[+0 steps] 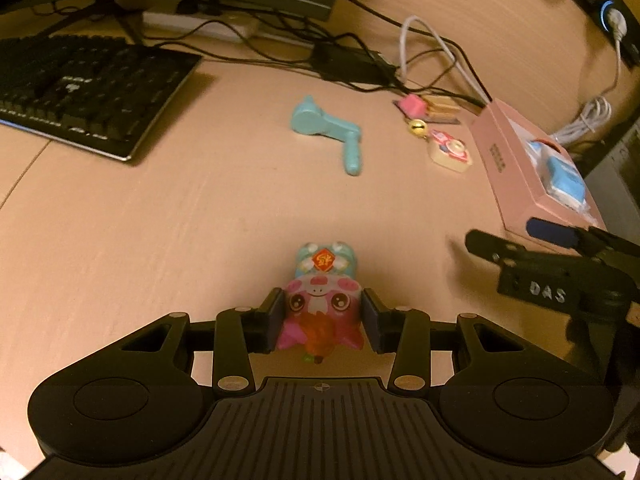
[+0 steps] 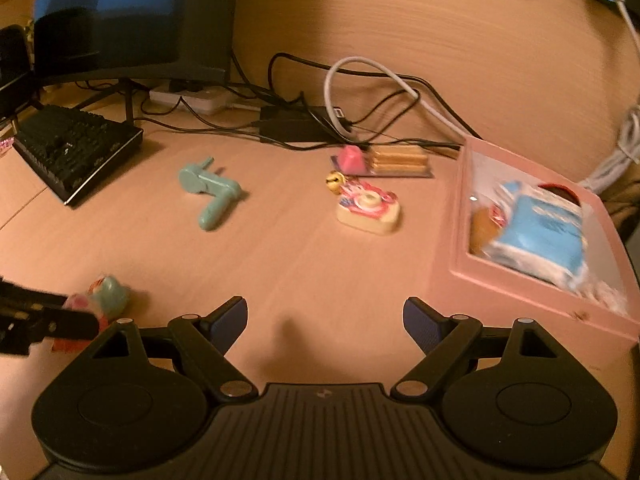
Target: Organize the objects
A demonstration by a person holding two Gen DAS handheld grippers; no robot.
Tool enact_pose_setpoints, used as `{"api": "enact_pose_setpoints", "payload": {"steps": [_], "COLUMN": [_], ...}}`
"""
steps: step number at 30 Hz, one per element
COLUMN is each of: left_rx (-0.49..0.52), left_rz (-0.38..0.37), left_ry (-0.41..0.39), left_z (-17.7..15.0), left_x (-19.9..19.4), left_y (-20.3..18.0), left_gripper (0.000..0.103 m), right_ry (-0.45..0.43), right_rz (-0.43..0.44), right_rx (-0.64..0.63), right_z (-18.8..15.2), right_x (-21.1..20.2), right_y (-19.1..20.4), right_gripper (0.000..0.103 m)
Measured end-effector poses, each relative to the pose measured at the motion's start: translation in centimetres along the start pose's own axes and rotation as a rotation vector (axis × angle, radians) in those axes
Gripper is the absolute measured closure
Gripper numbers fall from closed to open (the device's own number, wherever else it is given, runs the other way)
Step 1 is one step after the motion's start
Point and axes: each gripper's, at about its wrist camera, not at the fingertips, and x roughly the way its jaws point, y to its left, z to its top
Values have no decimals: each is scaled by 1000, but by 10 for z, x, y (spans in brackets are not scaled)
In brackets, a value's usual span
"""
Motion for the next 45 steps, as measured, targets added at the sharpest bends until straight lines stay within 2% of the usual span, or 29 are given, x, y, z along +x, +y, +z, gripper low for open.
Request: {"api": "enact_pose_setpoints", "payload": {"steps": [6,13,19,23,24,25,26,27,28,29,33,38,41,45], "left_rx": [-8,18,26,25,25,27,30,33,36,39,59,85,108,144], "left_rz": [-39,-73,-89,-97,-97,-96,-93,-90,-86,-81,-60,-71,-101,-137], "left_ry": [3,3,9,8,10,12,13,12,10,9,4,11,19,35], "left_z": [3,0,0,0,1,2,3,3,3,2,0,-4,-8,-13], "left_x": [0,-1,-1,0,0,0,1,0,0,0,-1,0,5,13], "left_y": [12,16,19,21,21,21,20,19,18,17,11,-2,-18,-47], "left_gripper": [57,57,57,57,57,57,57,57,57,57,57,57,57,57], "right_ry": [-23,-67,-50,-25,-22,-18,-3,15,12,13,20,30,42,66], "right_rz": [-39,-126,-204,-238,-241,-241,-222,-205,-209,-201,-151,-86,-89,-135], "right_rx": [42,122,131,116,105,94,87,84,68,51,32,-40,-95,-125], "right_z": [16,43,69,75,75,75,74,74,73,71,59,18,-13,-49], "right_x": [17,52,94,111,113,113,113,113,110,107,83,31,0,-34], "right_y": [3,-8,-12,-12,-11,-10,-9,-9,-8,-7,-1,10,7,-9], "right_gripper": [17,17,17,18,19,25,40,42,53,59,59,59,58,58]}}
